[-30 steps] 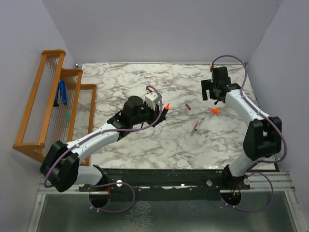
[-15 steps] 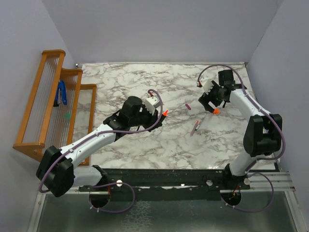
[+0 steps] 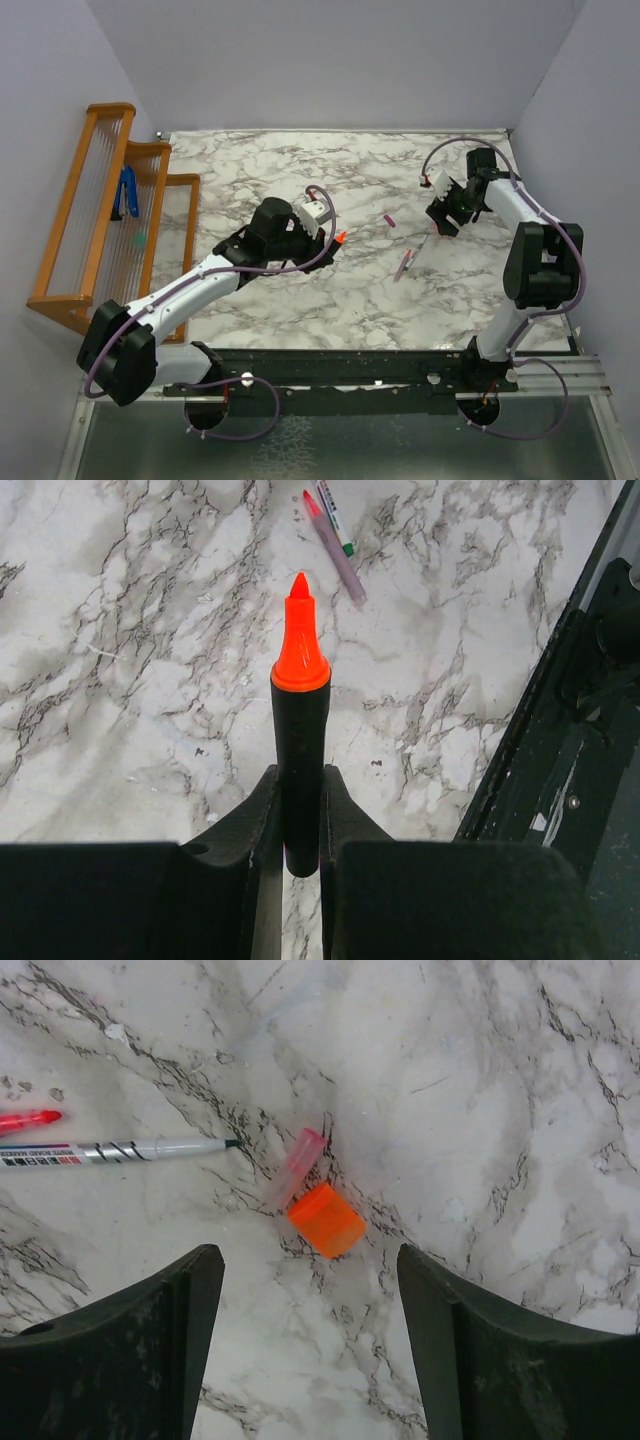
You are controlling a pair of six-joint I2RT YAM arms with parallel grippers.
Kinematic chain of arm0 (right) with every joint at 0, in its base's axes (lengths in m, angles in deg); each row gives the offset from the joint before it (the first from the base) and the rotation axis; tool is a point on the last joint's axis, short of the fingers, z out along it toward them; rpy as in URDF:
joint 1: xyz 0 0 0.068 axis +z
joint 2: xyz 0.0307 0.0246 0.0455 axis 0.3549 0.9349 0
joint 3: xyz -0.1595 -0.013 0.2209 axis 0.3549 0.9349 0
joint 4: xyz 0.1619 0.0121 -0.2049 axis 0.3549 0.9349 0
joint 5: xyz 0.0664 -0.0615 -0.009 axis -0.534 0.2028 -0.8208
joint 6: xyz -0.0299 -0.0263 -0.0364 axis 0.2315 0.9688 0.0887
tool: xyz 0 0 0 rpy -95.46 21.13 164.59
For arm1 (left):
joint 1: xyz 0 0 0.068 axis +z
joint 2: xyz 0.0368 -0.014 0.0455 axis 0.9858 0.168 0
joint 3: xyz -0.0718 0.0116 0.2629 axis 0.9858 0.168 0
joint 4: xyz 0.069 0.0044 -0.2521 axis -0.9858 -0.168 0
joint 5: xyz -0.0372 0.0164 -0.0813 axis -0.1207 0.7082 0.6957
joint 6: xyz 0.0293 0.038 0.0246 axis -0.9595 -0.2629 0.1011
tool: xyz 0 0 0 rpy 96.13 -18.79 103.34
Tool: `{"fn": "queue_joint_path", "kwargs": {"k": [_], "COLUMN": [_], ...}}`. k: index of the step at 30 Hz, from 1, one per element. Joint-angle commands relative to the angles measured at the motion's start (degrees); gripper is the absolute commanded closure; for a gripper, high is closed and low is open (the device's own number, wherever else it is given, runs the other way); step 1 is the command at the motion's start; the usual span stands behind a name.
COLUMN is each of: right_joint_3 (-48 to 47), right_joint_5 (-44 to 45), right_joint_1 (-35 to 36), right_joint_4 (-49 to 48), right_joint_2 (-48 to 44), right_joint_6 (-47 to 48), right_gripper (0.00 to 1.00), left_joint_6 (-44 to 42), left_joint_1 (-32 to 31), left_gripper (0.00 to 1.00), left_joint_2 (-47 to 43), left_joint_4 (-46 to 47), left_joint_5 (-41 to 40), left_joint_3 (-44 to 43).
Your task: Insert the pens into the pen caps
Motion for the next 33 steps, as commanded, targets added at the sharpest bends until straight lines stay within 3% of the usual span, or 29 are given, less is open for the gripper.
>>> {"fn": "queue_joint_path", "kwargs": {"k": [1,4,10,18,26,33], "right_joint_3": [0.2,-0.5,0.5,8.3,8.1,8.7], "right_joint_5": [-1.3,-1.1,-1.6,3.2,5.0,5.9], "right_joint_1": [-1.6,-2.2,-2.1,-2.2,-2.2,-2.1], "right_joint_4": [0.8,1.4,1.2,-7.8,-9.4,-13.1], "right_joint_2": [1.0,2.4,5.4,4.4,6.0,4.9], "right_joint_6": [0.3,-0.7,-1.0,-2.5,-3.4,-4.8], "right_gripper": [0.26,0.28,0.42,0.46,0.52,0.51], "left_joint_6": [-1.5,-1.3,-1.6,-1.1,-1.0,-0.9], "left_joint_1": [1.0,1.2,1.9,2.7,3.3,3.6], "left_gripper": [1.00,1.00,1.00,1.00,1.00,1.00], "left_joint_2": [1.3,2.3,2.8,4.0,4.5,5.1], "left_joint_4": [-0.5,0.0,0.5,1.1,1.1,1.2], "left_joint_5": [3.2,4.1,4.5,5.5,5.5,5.6], "left_joint_3": [-0.2,-0.1,0.4,0.3,0.3,0.2]}}
